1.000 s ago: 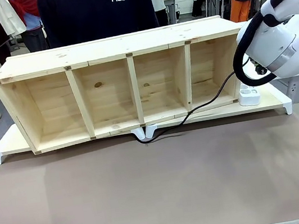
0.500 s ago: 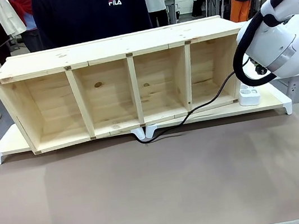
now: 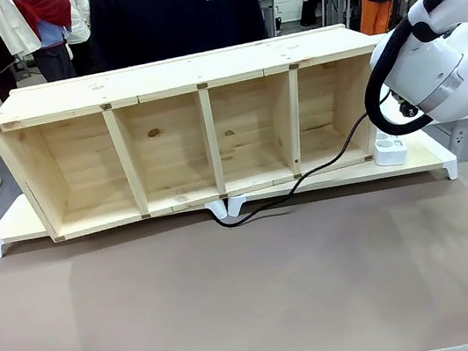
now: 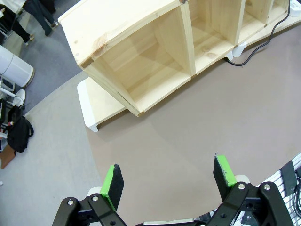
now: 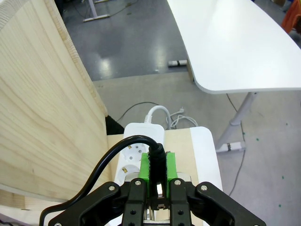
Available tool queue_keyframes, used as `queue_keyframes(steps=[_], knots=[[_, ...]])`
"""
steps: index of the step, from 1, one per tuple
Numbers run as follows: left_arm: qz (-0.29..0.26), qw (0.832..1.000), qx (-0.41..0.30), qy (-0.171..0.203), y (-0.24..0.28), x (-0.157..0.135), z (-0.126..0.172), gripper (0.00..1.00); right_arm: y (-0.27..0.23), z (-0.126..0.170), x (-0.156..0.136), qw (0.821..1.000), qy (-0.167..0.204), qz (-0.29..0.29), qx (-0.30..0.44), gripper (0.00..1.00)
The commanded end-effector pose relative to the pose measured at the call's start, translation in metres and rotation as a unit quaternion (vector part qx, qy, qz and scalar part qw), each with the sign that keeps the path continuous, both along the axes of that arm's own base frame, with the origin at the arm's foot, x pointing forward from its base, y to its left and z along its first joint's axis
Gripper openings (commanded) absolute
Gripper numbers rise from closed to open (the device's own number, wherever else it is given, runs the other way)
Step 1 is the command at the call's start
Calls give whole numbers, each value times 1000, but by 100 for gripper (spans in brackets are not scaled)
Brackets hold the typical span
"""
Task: Perform cable management.
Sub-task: Release the Power Cable when the human grasps it.
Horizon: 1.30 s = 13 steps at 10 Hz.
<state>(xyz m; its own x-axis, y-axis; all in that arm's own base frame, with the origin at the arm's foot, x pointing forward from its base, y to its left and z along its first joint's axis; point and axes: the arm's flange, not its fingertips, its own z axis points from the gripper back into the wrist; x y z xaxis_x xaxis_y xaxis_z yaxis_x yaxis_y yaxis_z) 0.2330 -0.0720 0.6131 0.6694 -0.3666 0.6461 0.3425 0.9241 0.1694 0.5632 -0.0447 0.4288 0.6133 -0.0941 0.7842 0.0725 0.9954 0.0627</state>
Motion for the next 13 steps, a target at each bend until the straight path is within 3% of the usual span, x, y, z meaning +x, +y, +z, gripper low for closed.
queue_keyframes(steps=[1,13], knots=[[0,1000,-3,1,0,0,0,100,-1,2,0,1000,-3,-2,-2,16],[0,1000,-3,1,0,0,0,100,-1,2,0,1000,-3,-2,-2,16]])
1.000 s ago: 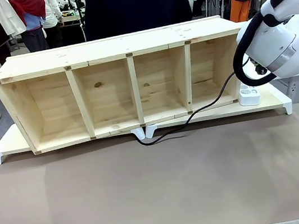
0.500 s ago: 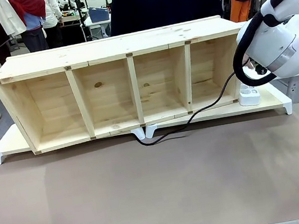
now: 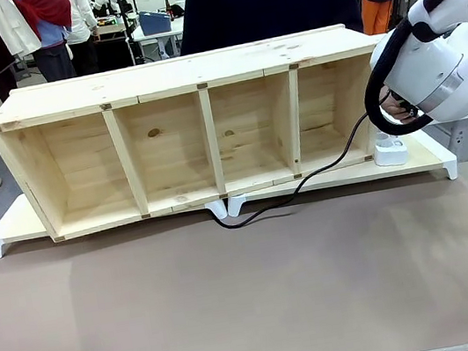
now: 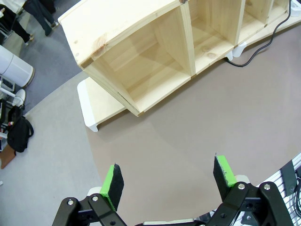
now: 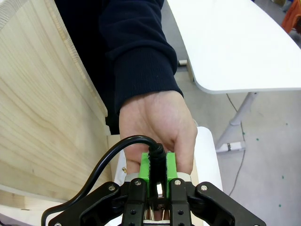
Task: Perform cable management.
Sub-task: Release the Power Cable when the human grasps it.
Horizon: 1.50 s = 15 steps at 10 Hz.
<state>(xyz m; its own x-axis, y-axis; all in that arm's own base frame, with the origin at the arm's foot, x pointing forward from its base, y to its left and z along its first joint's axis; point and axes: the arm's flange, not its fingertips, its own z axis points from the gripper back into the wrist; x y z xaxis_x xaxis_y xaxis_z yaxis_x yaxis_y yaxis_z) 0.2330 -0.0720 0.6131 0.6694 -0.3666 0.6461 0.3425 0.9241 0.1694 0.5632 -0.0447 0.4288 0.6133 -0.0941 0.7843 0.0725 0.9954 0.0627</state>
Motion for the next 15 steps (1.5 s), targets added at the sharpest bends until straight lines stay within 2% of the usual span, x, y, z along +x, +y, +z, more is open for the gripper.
queue_keyframes(steps=[1,3,4,5,6,7,8,9,10,11,12,14,15], knots=[[0,1000,-3,1,0,0,0,100,-1,2,0,1000,-3,-2,-2,16],[0,1000,-3,1,0,0,0,100,-1,2,0,1000,-3,-2,-2,16],[0,1000,-3,1,0,0,0,100,0,0,0,1000,0,0,0,36],[0,1000,-3,1,0,0,0,100,0,1,0,1000,4,-5,-8,36],[0,1000,-3,1,0,0,0,100,-1,1,-1,1000,3,-9,-11,56],[0,1000,-3,1,0,0,0,100,-1,1,0,1000,5,-11,-14,40],[0,1000,-3,1,0,0,0,100,-1,1,-1,1000,5,-10,-17,75],[0,1000,-3,1,0,0,0,100,0,2,0,1000,6,-8,-20,60],[0,1000,-3,1,0,0,0,100,1,3,0,1000,6,-7,-22,95],[0,1000,-3,1,0,0,0,100,1,4,1,1000,5,-6,-23,80],[0,1000,-3,1,0,0,0,100,2,5,1,1000,5,-4,-26,100],[0,1000,-3,1,0,0,0,100,5,8,3,1000,4,0,-30,100],[0,1000,-3,1,0,0,0,100,7,9,3,999,3,2,-32,96]])
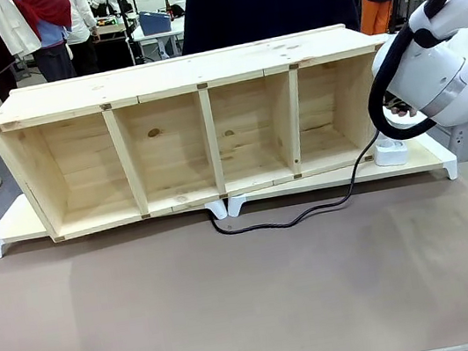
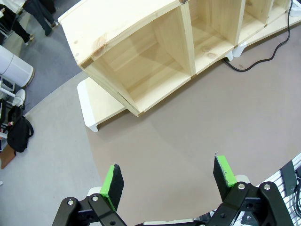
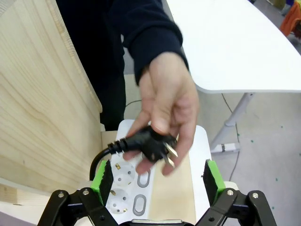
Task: Perform cable management.
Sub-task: Release the Power Cable when the human grasps it.
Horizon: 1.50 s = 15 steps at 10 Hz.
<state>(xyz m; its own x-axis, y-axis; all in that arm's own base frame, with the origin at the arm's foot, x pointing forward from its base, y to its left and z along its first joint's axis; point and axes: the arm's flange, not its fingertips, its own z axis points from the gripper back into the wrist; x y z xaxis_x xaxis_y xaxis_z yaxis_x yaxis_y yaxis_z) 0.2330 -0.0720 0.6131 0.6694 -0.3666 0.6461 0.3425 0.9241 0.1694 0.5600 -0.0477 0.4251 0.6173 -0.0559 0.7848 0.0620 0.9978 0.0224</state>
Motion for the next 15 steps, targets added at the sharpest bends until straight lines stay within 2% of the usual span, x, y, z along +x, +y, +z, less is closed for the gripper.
queue_keyframes(steps=[1,3,4,15], knots=[[0,1000,-3,1,0,0,0,100,11,15,7,1000,0,-3,-14,100],[0,1000,-3,1,0,0,0,100,16,18,10,1000,-13,-3,-19,100],[0,1000,-3,1,0,0,0,100,1,2,1,1000,-2,4,-6,100],[0,1000,-3,1,0,0,0,100,1,2,1,1000,-2,4,-6,100]])
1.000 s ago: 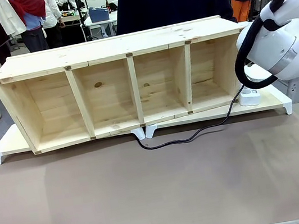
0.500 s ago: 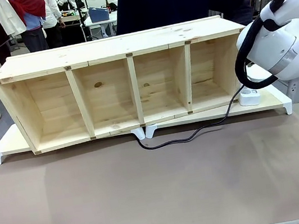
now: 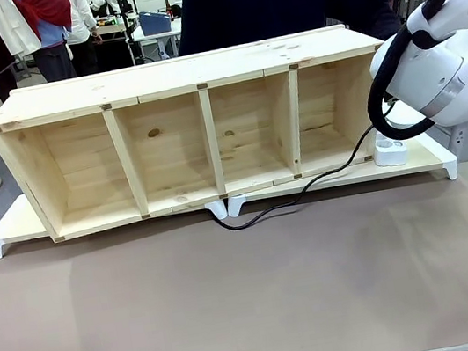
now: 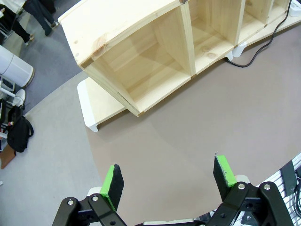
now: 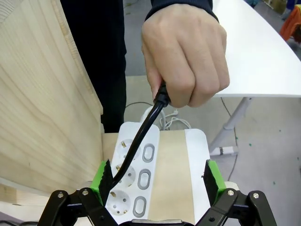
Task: Perform cable management.
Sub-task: Release the Power Cable when the human grasps it.
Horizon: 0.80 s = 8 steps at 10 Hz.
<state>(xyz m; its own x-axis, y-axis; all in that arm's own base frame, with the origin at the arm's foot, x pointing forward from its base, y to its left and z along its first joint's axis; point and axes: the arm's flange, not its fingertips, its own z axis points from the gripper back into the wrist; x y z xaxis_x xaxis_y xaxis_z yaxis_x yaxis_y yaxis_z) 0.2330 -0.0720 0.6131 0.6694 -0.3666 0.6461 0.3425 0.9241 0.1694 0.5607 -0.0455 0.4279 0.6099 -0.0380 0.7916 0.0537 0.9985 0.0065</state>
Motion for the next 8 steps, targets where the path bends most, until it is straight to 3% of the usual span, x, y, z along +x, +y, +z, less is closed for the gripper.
queue_keyframes(steps=[1,8], knots=[[0,1000,-3,1,0,0,0,100,-1,-1,0,1000,3,0,2,100],[0,1000,-3,1,0,0,0,100,-1,-1,0,1000,3,0,2,100]])
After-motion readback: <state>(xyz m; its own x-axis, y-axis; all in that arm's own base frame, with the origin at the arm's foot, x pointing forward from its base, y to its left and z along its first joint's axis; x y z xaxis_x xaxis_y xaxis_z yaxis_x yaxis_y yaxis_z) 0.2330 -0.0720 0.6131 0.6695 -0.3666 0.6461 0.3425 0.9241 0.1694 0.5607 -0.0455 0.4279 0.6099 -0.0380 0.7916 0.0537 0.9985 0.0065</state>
